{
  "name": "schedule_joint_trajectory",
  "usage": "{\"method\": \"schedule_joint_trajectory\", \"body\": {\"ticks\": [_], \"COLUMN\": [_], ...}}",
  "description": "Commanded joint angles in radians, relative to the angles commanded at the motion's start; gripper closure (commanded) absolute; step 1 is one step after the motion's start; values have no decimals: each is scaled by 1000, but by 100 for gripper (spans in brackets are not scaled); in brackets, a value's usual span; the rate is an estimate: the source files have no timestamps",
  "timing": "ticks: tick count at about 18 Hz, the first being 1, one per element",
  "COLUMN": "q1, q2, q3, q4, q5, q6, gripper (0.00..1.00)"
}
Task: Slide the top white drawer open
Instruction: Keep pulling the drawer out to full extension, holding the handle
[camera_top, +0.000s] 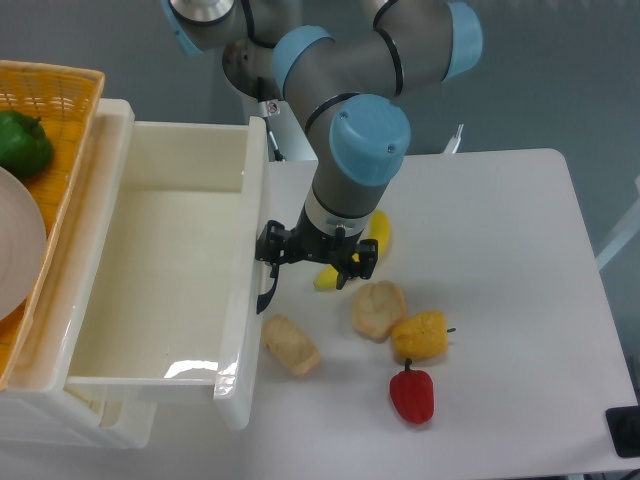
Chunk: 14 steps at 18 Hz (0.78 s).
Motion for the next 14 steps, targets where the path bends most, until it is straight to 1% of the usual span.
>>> {"method": "schedule_joint_trajectory", "body": {"ticks": [10,14], "q1": [8,18], "q2": [0,-2], "q3": [0,-5], "q4": [-5,-11], "q5": [-9,-61], "q6": [-5,-11], "gripper": [0,0]}}
